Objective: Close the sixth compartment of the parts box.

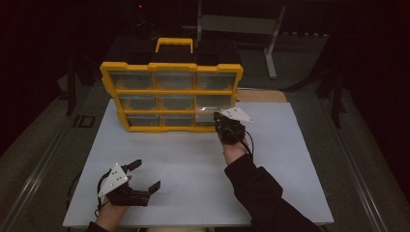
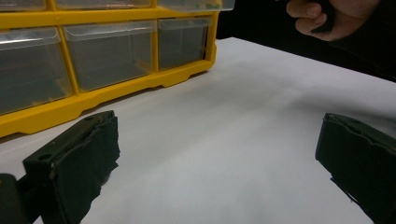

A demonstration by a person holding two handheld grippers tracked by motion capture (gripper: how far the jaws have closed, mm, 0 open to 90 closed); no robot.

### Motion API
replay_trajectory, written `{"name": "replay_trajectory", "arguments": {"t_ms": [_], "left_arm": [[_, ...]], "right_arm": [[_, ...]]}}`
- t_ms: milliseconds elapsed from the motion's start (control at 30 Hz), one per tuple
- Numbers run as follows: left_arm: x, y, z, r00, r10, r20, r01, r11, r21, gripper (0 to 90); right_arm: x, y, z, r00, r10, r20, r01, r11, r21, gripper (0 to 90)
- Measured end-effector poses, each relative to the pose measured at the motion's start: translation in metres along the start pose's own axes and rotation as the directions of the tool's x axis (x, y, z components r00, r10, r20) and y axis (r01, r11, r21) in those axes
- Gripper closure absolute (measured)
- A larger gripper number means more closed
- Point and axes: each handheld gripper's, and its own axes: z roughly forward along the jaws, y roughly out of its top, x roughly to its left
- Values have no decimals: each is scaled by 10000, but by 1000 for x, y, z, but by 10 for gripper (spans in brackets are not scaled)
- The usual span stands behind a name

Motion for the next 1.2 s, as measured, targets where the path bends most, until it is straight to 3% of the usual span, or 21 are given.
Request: {"name": "replay_trajectory", "arguments": {"t_ms": [800, 1200], "left_arm": [[0, 0, 0, 10000, -44, 17, 44, 10000, -26, 0], [0, 0, 0, 10000, -44, 46, 44, 10000, -10, 0]], "right_arm": [[2, 13, 11, 10000, -30, 19, 30, 10000, 11, 900], [-5, 18, 19, 9999, 60, 157, -61, 9999, 82, 900]]}}
